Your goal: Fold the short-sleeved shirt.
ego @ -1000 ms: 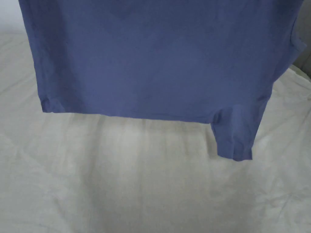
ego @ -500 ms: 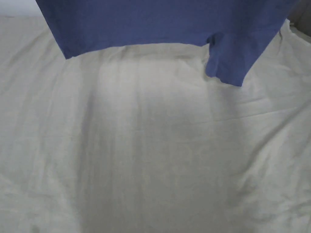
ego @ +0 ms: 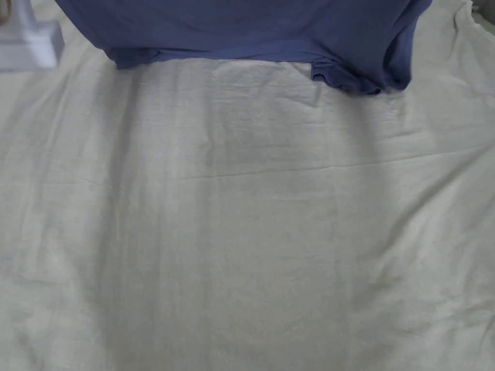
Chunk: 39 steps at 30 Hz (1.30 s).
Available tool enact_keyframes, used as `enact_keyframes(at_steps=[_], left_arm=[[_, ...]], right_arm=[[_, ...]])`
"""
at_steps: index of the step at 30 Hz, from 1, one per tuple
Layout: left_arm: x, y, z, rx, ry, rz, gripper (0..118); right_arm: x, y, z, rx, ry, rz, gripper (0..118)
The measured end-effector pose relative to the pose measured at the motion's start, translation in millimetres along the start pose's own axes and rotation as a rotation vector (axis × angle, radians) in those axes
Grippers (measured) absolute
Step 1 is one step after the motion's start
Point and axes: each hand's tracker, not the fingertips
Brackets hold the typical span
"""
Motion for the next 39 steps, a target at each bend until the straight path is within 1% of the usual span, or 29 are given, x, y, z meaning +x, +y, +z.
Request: enact_keyframes(at_steps=[4,6,8,10,11,13,18,21,24,26,27,28,30,31,32,36,39], left_arm=[[7.4,-74.6,7.1,-0.135,-0.026,-0.041,0],[7.9,-111.3,17.3,-0.194,-0.055,-0.074,0],[3.4,-146.4,33.0,-0.251,-0.081,-0.077,0],[-0.6,-176.1,50.4,-0.3,-0.094,-0.08,0],[-5.3,-189.3,62.1,-0.304,-0.11,-0.055,0],[-15.7,-213.0,86.7,-0.337,-0.121,-0.041,0],[-46.9,-252.0,151.0,-0.363,-0.119,-0.025,0],[-67.2,-266.6,193.8,-0.362,-0.139,0.001,0],[-84.3,-278.9,239.7,-0.352,-0.16,0.004,0],[-96.1,-287.3,266.4,-0.342,-0.18,0.012,0],[-101.1,-291.8,282.4,-0.335,-0.187,0.017,0],[-105.0,-296.0,295.8,-0.334,-0.195,0.007,0],[-112.2,-307.5,320.3,-0.322,-0.211,-0.024,0],[-114.7,-313.5,327.5,-0.331,-0.224,-0.062,0],[-117.4,-319.5,337.1,-0.327,-0.221,-0.067,0],[-129.1,-337.4,367.0,-0.344,-0.241,-0.076,0],[-138.8,-348.9,379.5,-0.367,-0.243,-0.056,0]], right_arm=[[15.4,-85.1,-10.6,-0.156,0.02,-0.017,7],[26.2,-125.9,-11.8,-0.229,0.021,-0.026,7],[36.9,-169.7,-7.0,-0.297,0.018,-0.041,7],[47.9,-208.8,2.9,-0.367,0.023,-0.101,7],[53.9,-227.8,11.0,-0.378,0.037,-0.15,7],[64.1,-260.8,25.6,-0.428,0.041,-0.18,7],[90.4,-315.4,78.8,-0.485,0.052,-0.168,7],[112.8,-333.7,118.4,-0.498,0.088,-0.183,7],[133.2,-343.4,159.0,-0.484,0.132,-0.157,7],[145.2,-348.6,184.3,-0.462,0.156,-0.161,7],[151.5,-350.8,198.7,-0.459,0.181,-0.147,7],[156.7,-354.1,212.6,-0.444,0.204,-0.118,7],[165.4,-362.0,236.5,-0.435,0.218,-0.023,7],[169.3,-366.6,248.2,-0.424,0.222,0.016,7],[173.5,-370.9,259.6,-0.426,0.232,0.044,7],[188.0,-389.0,292.7,-0.437,0.259,0.09,7],[197.6,-407.5,308.3,-0.466,0.283,0.082,7]])
